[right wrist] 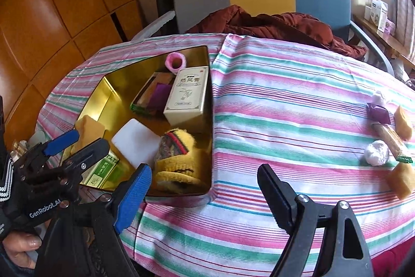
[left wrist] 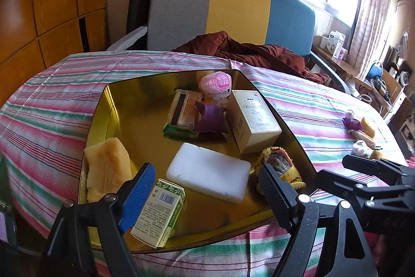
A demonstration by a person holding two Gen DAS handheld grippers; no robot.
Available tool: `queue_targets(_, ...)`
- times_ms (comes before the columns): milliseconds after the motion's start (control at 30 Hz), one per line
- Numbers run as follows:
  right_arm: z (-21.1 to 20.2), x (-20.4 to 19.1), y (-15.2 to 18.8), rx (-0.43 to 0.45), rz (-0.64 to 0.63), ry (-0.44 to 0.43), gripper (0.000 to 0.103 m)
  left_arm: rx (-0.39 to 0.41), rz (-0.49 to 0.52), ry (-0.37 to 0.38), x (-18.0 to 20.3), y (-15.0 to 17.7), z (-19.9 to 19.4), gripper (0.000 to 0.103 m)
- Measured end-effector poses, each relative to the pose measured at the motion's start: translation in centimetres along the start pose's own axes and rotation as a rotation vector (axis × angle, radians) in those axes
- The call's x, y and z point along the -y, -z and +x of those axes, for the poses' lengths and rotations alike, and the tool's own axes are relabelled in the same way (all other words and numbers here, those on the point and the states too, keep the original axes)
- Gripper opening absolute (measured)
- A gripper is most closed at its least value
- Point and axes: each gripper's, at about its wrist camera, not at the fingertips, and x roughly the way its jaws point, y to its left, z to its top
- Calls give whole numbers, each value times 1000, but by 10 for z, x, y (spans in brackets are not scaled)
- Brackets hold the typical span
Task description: Organize objects
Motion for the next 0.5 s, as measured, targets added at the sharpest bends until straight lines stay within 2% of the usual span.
queue_targets(233, 0, 11, 2, -2, 14, 19, 85, 1, 18, -1, 6, 2, -2, 83)
queue_targets(500, -2, 40, 0, -10, 51, 77, 85, 19, 50, 12, 13, 0, -6, 83)
